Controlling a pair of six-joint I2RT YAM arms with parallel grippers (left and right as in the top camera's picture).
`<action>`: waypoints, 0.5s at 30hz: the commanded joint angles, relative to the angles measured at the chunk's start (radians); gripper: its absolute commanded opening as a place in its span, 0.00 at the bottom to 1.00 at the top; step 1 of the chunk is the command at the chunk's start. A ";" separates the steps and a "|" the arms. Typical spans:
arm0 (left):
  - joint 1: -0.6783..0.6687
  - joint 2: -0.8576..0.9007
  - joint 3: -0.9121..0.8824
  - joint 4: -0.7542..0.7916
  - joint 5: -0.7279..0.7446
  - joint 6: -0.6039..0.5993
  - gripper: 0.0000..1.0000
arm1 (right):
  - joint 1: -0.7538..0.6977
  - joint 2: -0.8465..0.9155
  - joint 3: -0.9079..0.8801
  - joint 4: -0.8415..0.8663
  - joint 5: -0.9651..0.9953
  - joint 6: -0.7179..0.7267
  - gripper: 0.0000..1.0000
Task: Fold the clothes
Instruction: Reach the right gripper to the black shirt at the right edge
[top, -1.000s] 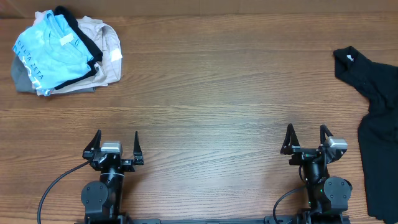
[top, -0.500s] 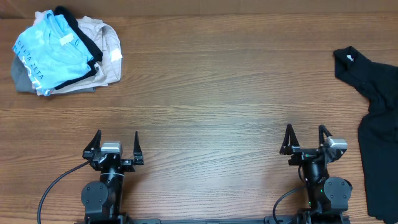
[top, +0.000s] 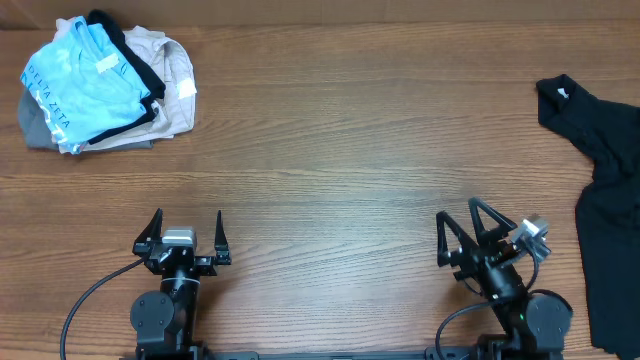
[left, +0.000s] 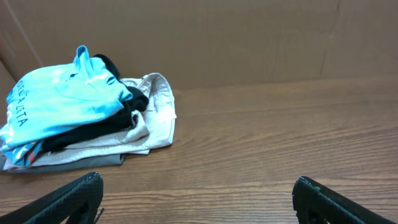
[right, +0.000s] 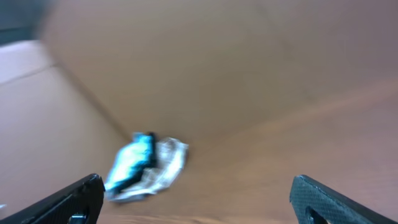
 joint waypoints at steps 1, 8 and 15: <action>0.011 -0.011 -0.005 0.000 -0.006 0.016 1.00 | -0.003 -0.011 0.003 0.121 -0.182 0.046 1.00; 0.011 -0.011 -0.005 0.000 -0.006 0.016 1.00 | -0.003 0.005 0.169 0.066 -0.115 -0.029 1.00; 0.011 -0.011 -0.005 0.000 -0.006 0.015 1.00 | -0.003 0.214 0.487 -0.153 0.083 -0.234 1.00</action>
